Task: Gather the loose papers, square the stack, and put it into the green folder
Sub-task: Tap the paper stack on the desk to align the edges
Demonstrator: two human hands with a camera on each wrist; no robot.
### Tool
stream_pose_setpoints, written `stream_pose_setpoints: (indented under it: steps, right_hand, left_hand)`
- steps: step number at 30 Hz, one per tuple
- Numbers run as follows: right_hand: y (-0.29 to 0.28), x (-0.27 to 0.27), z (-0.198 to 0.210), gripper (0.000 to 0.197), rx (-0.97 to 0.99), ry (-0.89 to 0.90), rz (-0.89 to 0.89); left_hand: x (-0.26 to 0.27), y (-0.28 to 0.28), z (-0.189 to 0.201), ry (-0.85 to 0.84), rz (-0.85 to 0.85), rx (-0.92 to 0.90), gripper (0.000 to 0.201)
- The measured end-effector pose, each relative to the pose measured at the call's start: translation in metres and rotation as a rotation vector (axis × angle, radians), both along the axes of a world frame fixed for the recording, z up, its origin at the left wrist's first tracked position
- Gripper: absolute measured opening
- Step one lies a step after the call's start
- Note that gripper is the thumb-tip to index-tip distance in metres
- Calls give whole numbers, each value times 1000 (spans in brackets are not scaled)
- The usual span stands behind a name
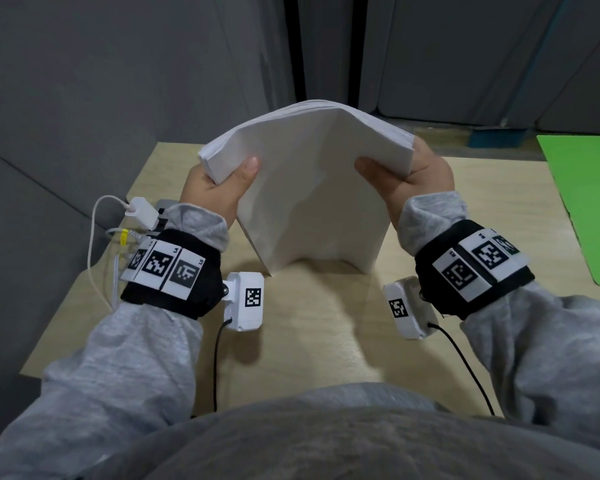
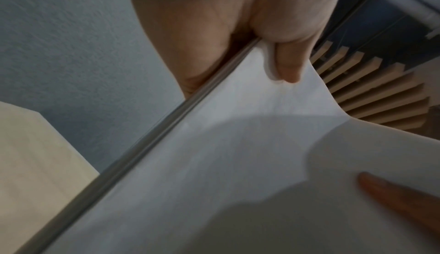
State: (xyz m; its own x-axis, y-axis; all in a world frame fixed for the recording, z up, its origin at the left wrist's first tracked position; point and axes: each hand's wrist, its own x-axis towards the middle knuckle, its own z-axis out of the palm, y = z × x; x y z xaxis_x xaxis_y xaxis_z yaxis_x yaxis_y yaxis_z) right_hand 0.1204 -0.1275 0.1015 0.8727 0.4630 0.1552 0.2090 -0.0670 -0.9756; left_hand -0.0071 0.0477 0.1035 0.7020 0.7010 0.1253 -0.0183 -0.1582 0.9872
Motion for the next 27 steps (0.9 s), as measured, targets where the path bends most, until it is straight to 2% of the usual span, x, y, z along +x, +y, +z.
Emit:
stream_pose_setpoints:
  steps: [6,10,13,16,18,19,22,24,27]
  right_hand:
    - [1,5,-4,27,-23,67,-9]
    - [5,5,-4,33,-51,107,-3]
    - [3,7,0,16,23,133,-13]
    - [-2,5,0,20,74,133,-1]
    - [-2,6,-7,27,63,156,27]
    - [-1,6,-11,29,27,170,45]
    - [0,6,-13,13,-73,219,58]
    - [0,8,-10,7,-50,227,21]
    - [-4,12,-7,12,25,180,2]
  left_hand:
    - [2,1,-3,-23,-71,-35,37]
    - [5,-3,-1,59,18,5,17]
    - [4,-2,9,25,43,3,10]
    - [2,4,10,-66,-68,-39,27]
    - [3,3,2,-37,-112,-104,43]
    - [4,0,-2,21,-100,-133,45]
    - [8,-11,-6,238,16,-48,24]
    - [9,-13,-1,218,99,-19,22]
    - [6,-9,6,127,59,-9,20]
